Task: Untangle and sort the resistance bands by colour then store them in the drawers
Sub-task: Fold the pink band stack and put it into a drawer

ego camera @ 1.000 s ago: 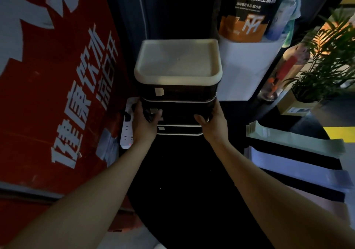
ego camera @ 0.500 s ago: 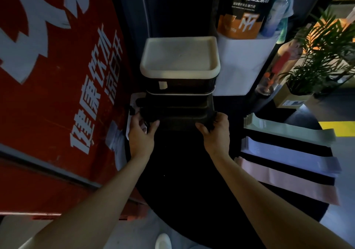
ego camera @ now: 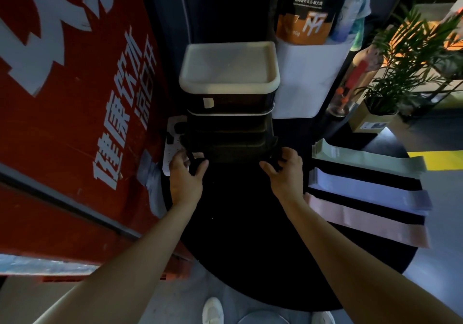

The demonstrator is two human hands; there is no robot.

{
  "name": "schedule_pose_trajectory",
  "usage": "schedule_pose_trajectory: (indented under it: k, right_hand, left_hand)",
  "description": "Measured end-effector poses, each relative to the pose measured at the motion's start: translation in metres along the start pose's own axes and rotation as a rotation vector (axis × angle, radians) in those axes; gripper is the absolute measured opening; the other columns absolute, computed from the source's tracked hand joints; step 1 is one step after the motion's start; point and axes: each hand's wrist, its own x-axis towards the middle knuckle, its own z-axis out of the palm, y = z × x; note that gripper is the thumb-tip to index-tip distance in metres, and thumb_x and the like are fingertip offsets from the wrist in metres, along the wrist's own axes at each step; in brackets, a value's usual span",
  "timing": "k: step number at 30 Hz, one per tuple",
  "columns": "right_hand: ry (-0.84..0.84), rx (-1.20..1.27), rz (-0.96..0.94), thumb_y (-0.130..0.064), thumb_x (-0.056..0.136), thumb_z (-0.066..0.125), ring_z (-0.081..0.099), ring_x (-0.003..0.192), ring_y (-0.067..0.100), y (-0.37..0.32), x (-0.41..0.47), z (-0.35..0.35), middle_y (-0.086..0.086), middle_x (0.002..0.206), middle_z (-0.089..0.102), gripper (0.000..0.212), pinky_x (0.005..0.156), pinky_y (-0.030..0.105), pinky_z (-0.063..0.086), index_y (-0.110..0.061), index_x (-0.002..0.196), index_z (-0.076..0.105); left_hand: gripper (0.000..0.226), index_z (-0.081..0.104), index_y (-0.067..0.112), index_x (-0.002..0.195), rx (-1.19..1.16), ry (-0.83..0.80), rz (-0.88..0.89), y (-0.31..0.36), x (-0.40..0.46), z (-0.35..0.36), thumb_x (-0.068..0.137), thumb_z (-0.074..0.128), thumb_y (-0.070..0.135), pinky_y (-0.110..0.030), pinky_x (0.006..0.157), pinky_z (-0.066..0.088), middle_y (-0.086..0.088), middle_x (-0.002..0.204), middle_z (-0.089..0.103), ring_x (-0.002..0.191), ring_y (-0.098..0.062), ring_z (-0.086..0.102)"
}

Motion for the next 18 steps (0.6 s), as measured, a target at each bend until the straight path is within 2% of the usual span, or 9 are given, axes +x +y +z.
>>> schedule_pose_trajectory:
  k: [3, 5, 10, 15, 18]
  right_hand:
    - [0.011, -0.041, 0.022, -0.023, 0.084, 0.069, 0.052, 0.112, 0.019, 0.016, -0.008, -0.014, 0.006, 0.129, 0.041, 0.055, 0.093, 0.028, 0.043, -0.011, 0.131, 0.043]
    - [0.022, -0.078, 0.05, -0.022, 0.085, 0.067, 0.053, 0.113, 0.021, 0.03, -0.012, -0.028, 0.008, 0.128, 0.043, 0.05, 0.091, 0.026, 0.041, -0.009, 0.129, 0.046]
    - [0.039, -0.163, 0.121, -0.021, 0.089, 0.062, 0.053, 0.1, 0.017, 0.071, -0.019, -0.07, 0.009, 0.123, 0.045, 0.039, 0.086, 0.022, 0.036, -0.007, 0.124, 0.051]
    - [0.002, -0.249, 0.192, -0.02, 0.09, 0.061, 0.05, 0.115, 0.029, 0.112, -0.016, -0.113, 0.013, 0.125, 0.045, 0.036, 0.092, 0.037, 0.043, -0.007, 0.123, 0.055]
    - [0.0, -0.322, 0.198, -0.021, 0.089, 0.063, 0.049, 0.115, 0.03, 0.134, -0.015, -0.129, 0.012, 0.122, 0.045, 0.032, 0.092, 0.038, 0.045, -0.01, 0.119, 0.058]
  left_hand:
    - [0.052, 0.044, 0.007, 0.13, 0.014, -0.046, -0.097, -0.011, -0.012, 0.007, 0.086, 0.066, 0.024, -0.019, 0.088, 0.039, -0.005, 0.129, 0.051, 0.118, -0.016, 0.051]
    - [0.05, 0.044, 0.01, 0.129, 0.029, -0.115, -0.13, -0.016, -0.024, 0.017, 0.086, 0.066, 0.025, -0.024, 0.089, 0.041, -0.004, 0.127, 0.051, 0.116, -0.015, 0.052]
    - [0.04, 0.051, 0.013, 0.123, 0.096, -0.329, -0.139, -0.012, -0.056, 0.054, 0.088, 0.063, 0.028, -0.028, 0.093, 0.043, -0.002, 0.12, 0.051, 0.111, -0.013, 0.052]
    - [0.036, 0.051, 0.016, 0.121, 0.136, -0.481, -0.184, -0.001, -0.084, 0.105, 0.089, 0.062, 0.027, -0.025, 0.093, 0.042, -0.002, 0.121, 0.052, 0.11, -0.012, 0.052]
    - [0.036, 0.052, 0.015, 0.12, 0.173, -0.517, -0.185, -0.001, -0.097, 0.139, 0.088, 0.063, 0.027, -0.024, 0.091, 0.042, -0.004, 0.122, 0.052, 0.109, -0.014, 0.053]
